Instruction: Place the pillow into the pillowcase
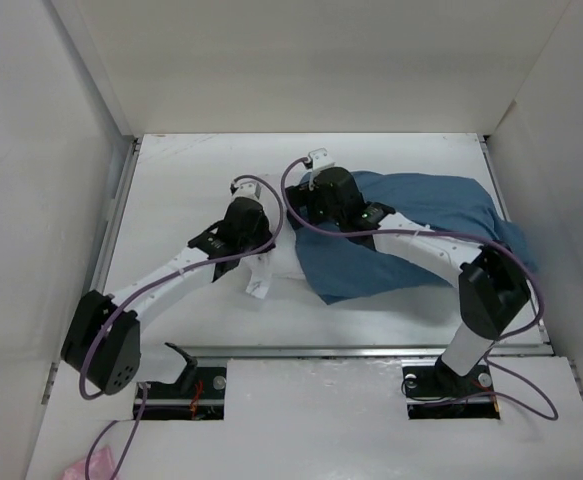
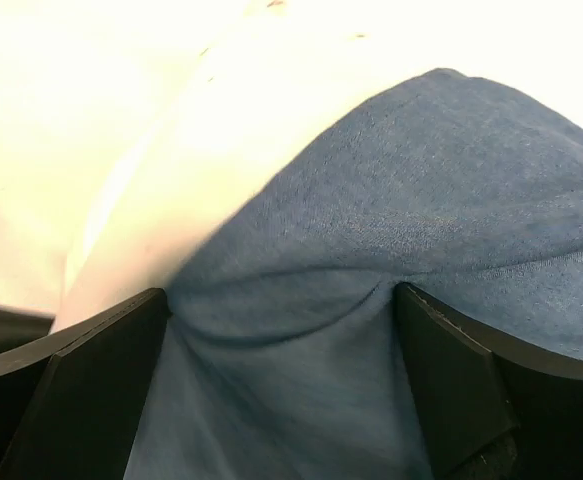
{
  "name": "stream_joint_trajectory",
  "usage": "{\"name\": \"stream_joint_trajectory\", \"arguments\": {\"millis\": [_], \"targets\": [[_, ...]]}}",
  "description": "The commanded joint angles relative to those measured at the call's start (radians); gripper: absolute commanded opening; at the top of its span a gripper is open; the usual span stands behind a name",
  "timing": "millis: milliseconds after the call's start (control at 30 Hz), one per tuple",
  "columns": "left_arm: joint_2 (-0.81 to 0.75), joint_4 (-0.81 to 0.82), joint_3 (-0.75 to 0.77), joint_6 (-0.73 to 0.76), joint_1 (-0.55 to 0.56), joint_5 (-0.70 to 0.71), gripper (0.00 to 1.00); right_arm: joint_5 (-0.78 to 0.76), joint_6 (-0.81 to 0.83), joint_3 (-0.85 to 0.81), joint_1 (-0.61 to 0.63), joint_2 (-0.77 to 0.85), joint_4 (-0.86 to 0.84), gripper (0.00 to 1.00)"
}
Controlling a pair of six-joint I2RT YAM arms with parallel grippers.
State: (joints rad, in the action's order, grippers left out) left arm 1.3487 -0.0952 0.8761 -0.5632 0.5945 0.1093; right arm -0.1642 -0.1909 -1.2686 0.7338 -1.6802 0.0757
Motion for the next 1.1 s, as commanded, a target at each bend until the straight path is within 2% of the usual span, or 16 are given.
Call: {"name": "stream_joint_trajectory", "arguments": {"millis": [0,100,200,233,267,333,467,533,567,633,700,800,833,867,967,1067], "targets": [[-0.107,0.103,-0.048,0.011,0.053,-0.186,0.0,0.169,0.036,-0.063,0.012,-0.021,-0.071,1.0],[-0.186,0.115,-0.081,0.022,0.071,-0.212,0.0,0.094,0.036,-0.109,0.021,0.039,0.051,1.0],[-0.227,0.104,-0.092,0.043,0.071,-0.198,0.0,-0.134,0.027,-0.179,0.058,0.076,0.243,0.99],[-0.241,0.104,-0.092,0.043,0.071,-0.198,0.0,-0.262,0.016,-0.217,0.079,0.076,0.337,0.99],[-0.241,0.104,-0.092,0.055,0.071,-0.198,0.0,-0.311,0.016,-0.23,0.088,0.076,0.338,0.99],[-0.241,0.095,-0.092,0.066,0.071,-0.21,0.0,-0.365,0.031,-0.241,0.111,0.076,0.426,0.96],[-0.241,0.095,-0.092,0.077,0.08,-0.221,0.0,-0.354,0.175,-0.209,0.22,0.108,0.426,0.96],[-0.241,0.057,-0.083,0.077,0.08,-0.205,0.12,-0.302,0.176,-0.218,0.22,0.108,0.443,0.97],[-0.258,0.037,-0.083,0.077,0.08,-0.186,0.3,-0.276,0.165,-0.227,0.22,0.097,0.443,0.97],[-0.31,-0.035,-0.083,0.051,0.08,-0.139,0.49,-0.172,0.153,-0.239,0.22,0.088,0.429,0.97],[-0.361,-0.096,-0.095,0.017,0.08,-0.033,0.63,-0.057,0.153,-0.239,0.23,0.079,0.389,0.97],[-0.462,-0.24,-0.106,-0.151,0.093,0.14,0.8,-0.047,0.153,-0.279,0.23,-0.008,0.386,0.98],[-0.502,-0.339,-0.106,-0.249,0.093,0.176,0.95,-0.095,0.153,-0.328,0.23,-0.071,0.424,0.98],[-0.523,-0.389,-0.106,-0.303,0.093,0.214,1.0,-0.115,0.153,-0.354,0.23,-0.1,0.444,0.98],[-0.606,-0.561,-0.097,-0.452,0.093,0.334,1.0,-0.127,0.171,-0.388,0.23,-0.179,0.455,0.98],[-0.676,-0.635,-0.097,-0.562,0.093,0.392,1.0,-0.203,0.162,-0.388,0.23,-0.232,0.44,1.0]]}}
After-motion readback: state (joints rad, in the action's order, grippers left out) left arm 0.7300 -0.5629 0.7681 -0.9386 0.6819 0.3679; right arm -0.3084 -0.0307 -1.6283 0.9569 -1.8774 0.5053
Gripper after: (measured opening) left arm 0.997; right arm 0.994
